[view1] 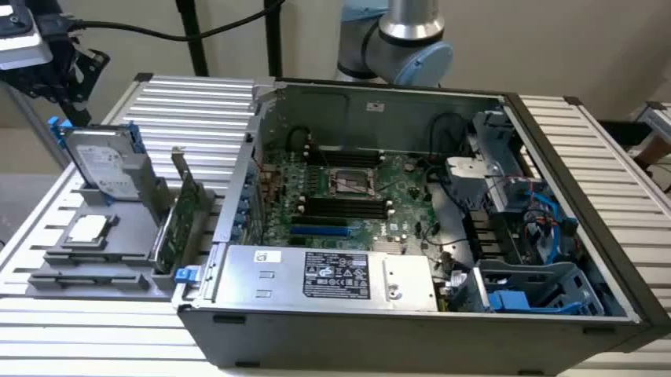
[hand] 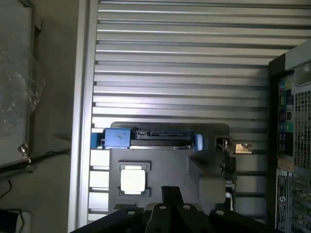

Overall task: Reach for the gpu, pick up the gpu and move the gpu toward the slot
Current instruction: 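Reach for the gpu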

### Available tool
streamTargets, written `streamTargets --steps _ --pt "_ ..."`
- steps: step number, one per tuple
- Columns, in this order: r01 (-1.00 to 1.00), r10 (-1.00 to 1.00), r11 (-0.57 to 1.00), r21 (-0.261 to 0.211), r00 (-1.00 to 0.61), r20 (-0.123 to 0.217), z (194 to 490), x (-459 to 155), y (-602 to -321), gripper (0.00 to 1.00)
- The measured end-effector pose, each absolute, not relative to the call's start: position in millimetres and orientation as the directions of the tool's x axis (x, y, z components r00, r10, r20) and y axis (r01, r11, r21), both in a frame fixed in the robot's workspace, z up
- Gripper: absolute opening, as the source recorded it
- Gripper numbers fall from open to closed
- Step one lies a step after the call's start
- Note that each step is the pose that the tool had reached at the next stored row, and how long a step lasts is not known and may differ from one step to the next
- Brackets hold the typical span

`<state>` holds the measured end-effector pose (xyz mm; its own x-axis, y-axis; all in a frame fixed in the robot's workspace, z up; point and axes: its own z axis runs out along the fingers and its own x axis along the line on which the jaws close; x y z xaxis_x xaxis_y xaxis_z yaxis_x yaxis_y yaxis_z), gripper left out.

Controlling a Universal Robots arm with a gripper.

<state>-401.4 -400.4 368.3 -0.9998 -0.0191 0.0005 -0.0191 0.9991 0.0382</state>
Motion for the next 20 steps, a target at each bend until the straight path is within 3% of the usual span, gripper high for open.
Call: streamTargets --steps 20 --pt "-0.019 -0.019 0.999 0.038 -1.000 0.002 368 -380 -407 0.11"
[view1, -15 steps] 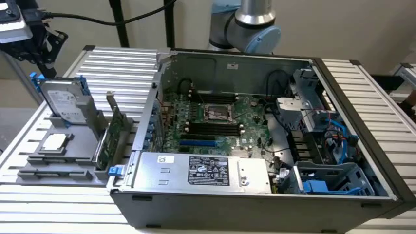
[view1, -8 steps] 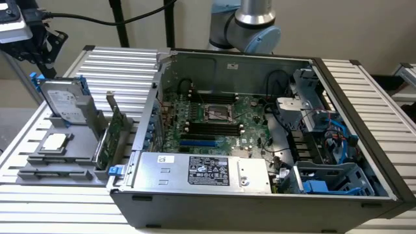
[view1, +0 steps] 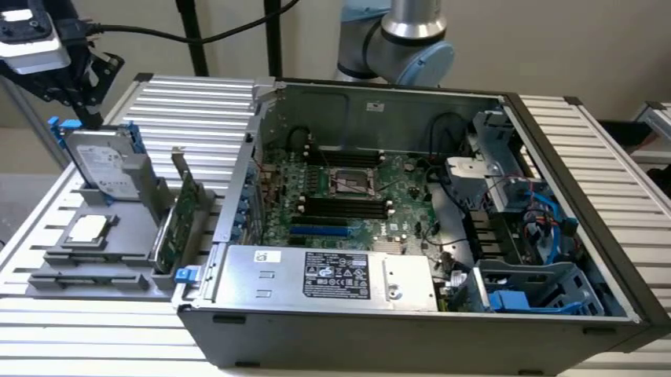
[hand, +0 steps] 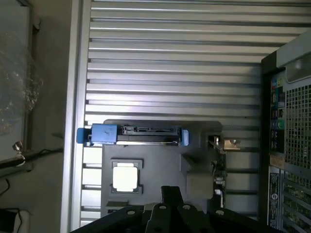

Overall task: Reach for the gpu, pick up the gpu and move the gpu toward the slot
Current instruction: 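Reach for the gpu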

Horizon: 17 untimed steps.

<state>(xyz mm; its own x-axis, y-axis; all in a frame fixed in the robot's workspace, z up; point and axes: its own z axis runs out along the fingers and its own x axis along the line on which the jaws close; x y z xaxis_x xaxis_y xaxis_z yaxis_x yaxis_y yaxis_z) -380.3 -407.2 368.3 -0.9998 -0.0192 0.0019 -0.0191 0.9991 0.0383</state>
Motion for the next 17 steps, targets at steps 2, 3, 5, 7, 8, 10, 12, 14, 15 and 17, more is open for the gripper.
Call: streamTargets --steps 2,3,5,7,8,10,12,14,15,17 --pt "-0.019 -0.019 0.999 0.038 -1.000 0.002 368 -371 -411 0.11" --pt "-0.019 -0.019 0.999 0.038 -1.000 0.002 368 -367 -413 0.11" --pt "-0.019 -0.019 0.999 0.038 -1.000 0.002 368 -358 -416 0.11" --pt "-0.019 -0.019 0.999 0.038 -1.000 0.002 368 -350 -420 0.11" --pt "-0.019 -0.019 0.999 0.038 -1.000 0.002 367 -346 -422 0.11" --pt "-0.019 -0.019 0.999 0.038 -1.000 0.002 366 -341 -425 0.11" --pt "-0.019 -0.019 0.999 0.038 -1.000 0.002 365 -337 -428 0.11" --pt "-0.019 -0.019 0.999 0.037 -1.000 0.002 363 -334 -430 0.11" --pt "-0.019 -0.019 0.999 0.036 -1.000 0.001 363 -332 -431 0.11" --pt "-0.019 -0.019 0.999 0.035 -1.000 0.001 361 -328 -433 0.11"
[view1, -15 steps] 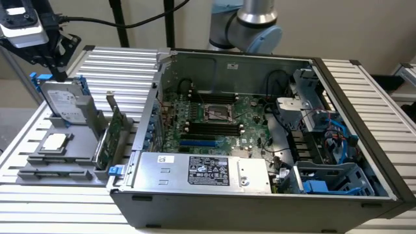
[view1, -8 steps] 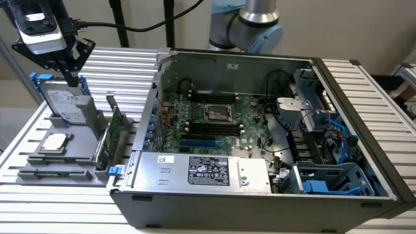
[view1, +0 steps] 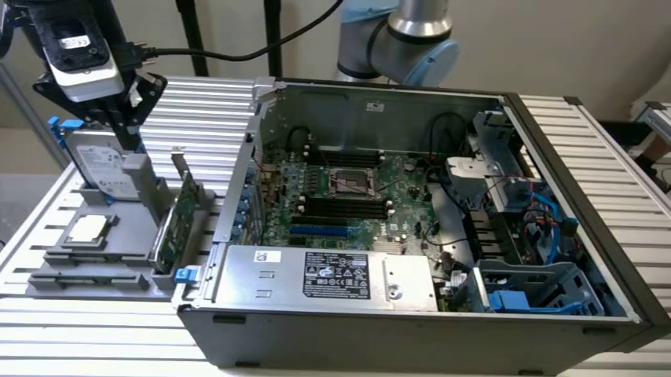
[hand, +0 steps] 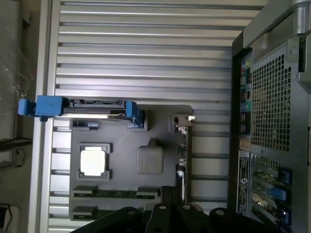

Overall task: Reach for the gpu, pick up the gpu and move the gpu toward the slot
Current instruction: 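Reach for the gpu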

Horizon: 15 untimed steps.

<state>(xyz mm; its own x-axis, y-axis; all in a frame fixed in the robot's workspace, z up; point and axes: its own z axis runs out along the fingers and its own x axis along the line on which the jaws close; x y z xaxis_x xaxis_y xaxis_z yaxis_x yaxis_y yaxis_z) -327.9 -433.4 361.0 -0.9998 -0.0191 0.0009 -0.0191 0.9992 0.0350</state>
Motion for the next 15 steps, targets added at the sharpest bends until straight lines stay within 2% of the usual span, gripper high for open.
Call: streamTargets --steps 15 --pt "-0.019 -0.019 0.999 0.029 -1.000 0.000 355 -312 -441 0.11"
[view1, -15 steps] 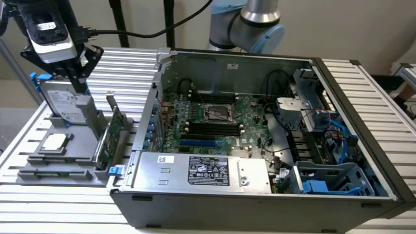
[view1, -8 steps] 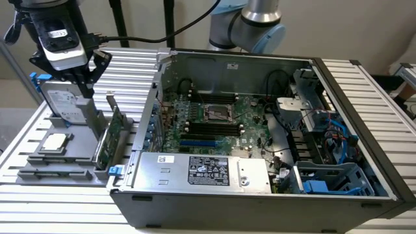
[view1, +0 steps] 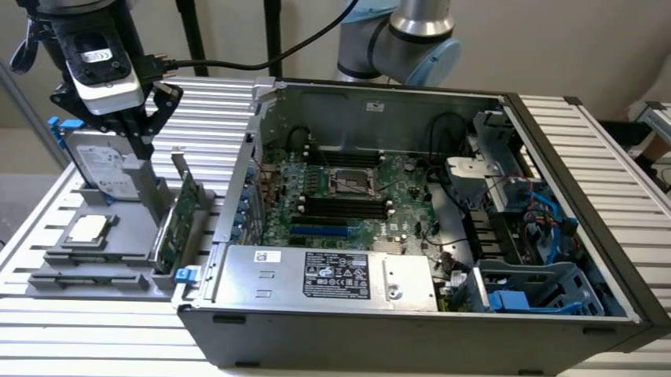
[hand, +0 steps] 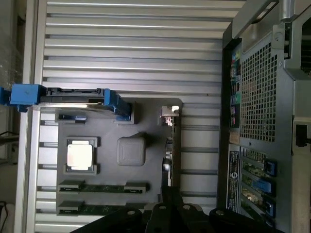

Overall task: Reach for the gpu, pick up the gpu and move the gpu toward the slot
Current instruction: 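Reach for the gpu, then pick up the gpu and move the gpu toward the slot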

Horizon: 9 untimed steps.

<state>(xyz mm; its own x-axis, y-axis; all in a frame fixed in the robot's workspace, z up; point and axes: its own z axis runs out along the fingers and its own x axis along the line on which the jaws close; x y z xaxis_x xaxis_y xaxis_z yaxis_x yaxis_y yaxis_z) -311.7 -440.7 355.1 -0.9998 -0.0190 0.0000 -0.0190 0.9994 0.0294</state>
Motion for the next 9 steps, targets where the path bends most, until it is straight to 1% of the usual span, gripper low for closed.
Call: streamTargets --steps 9 --pt "-0.019 -0.019 0.999 0.029 -1.000 0.000 355.1 -311.7 -440.7 0.11"
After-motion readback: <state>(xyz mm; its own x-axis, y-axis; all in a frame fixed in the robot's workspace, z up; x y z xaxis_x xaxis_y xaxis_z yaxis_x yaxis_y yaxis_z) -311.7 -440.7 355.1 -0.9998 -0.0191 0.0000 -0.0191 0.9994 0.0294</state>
